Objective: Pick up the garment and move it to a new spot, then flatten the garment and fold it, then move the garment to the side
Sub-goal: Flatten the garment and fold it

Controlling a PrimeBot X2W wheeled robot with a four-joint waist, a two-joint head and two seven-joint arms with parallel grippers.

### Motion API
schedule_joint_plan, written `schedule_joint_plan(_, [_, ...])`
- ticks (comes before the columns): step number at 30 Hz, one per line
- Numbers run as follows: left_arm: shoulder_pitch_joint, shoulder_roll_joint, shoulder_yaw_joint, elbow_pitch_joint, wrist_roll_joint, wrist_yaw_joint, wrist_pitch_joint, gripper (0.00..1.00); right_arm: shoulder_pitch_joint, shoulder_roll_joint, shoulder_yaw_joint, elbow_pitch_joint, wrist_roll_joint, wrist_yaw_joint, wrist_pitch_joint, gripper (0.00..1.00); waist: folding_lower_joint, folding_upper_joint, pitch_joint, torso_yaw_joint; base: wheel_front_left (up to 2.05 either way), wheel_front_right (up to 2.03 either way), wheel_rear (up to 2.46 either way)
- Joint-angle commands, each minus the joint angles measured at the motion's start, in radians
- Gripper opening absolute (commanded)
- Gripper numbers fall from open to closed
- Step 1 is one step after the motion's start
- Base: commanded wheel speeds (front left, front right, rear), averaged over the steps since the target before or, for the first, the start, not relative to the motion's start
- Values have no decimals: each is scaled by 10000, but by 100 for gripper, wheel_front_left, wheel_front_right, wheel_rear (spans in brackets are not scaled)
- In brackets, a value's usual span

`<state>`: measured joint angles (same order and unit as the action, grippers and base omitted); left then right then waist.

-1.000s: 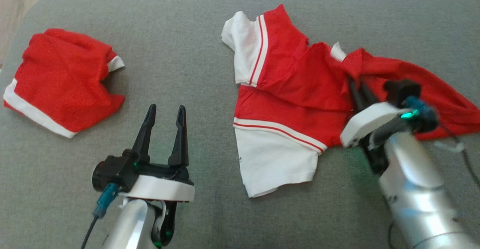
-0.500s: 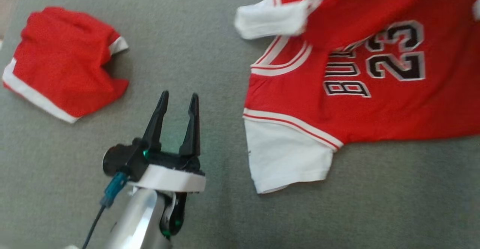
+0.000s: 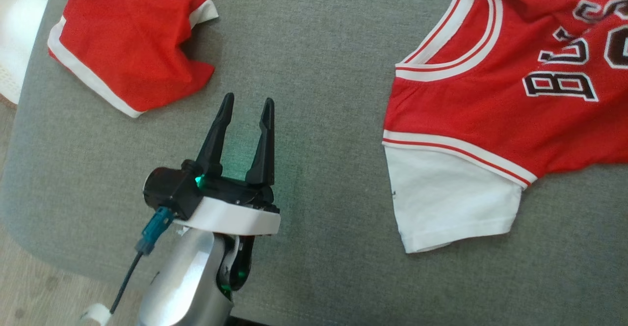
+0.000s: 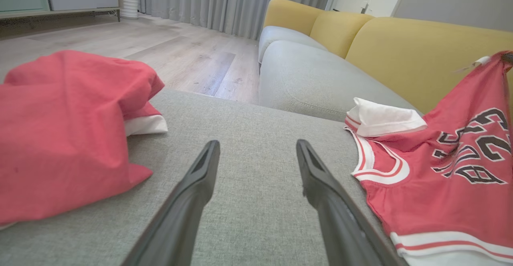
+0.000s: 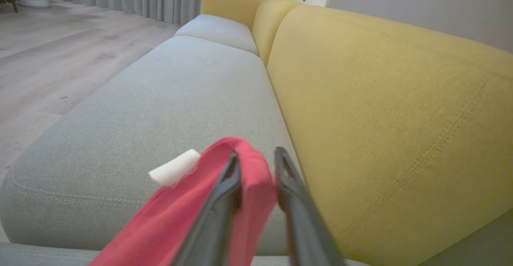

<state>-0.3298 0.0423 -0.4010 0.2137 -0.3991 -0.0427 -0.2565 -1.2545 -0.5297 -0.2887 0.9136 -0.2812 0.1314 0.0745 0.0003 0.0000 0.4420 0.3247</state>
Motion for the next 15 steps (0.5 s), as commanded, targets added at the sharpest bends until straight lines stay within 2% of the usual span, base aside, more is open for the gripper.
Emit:
schedule_joint_plan(1, [-222,79,245,-330,-77,59,-53,100,-304,-39,-216,-203,-381,-7,-120,100,-3,0,27,30,0,0,0])
schedule_joint_plan(7, [-83,79,425,-278,39,102,-53,100,239,656,-836,429,-1031,-7,-897,100,-3,0,-523,-429,0,0,0])
schedule_joint_plan(12, [162,79,783,-223,246,77,-53,100,1018,1437,-351,955,-598,-7,-2470,100,-3,0,-1327,-1128,0,0,0])
schedule_joint_plan(15, [407,79,1033,-193,306,39,-53,100,1590,2044,175,1118,-22,-7,-3062,100,-3,0,-1855,-1604,0,0,0])
